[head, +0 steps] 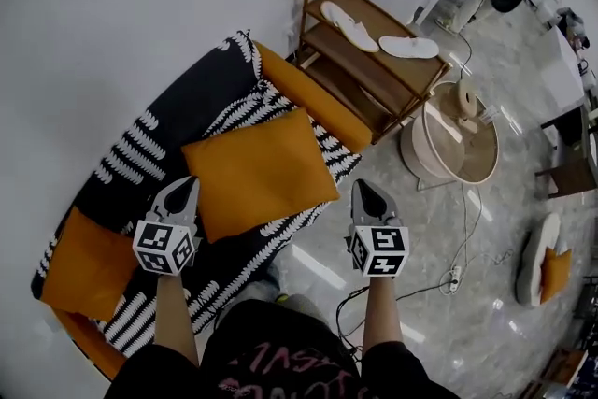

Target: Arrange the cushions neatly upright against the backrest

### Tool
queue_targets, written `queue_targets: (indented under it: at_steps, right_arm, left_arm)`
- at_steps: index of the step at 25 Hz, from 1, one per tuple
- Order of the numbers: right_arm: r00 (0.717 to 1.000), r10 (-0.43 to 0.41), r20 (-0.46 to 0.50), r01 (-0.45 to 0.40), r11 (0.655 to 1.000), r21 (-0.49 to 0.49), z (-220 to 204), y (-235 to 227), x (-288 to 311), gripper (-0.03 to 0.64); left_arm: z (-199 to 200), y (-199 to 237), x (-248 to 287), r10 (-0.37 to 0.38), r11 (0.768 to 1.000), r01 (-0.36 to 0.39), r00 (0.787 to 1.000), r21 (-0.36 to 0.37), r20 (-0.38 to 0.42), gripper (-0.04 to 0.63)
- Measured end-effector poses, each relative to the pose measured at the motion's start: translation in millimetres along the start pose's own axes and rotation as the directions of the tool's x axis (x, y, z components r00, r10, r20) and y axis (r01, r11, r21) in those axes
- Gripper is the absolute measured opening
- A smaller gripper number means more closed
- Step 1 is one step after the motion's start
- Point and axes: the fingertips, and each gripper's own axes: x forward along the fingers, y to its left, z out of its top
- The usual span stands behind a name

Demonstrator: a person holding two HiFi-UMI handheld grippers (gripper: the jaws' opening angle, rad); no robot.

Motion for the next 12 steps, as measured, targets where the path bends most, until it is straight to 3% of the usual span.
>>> queue_targets:
  at_steps: [12]
  right_arm:
    - [0.989,0.075,-0.127,-0.077,0.997,-0.015,-36,-13,91,0.041]
  left_arm:
    - [-49,35,54,0.06,0.997,-0.067,0.99,-0.046,-0.128,0.002]
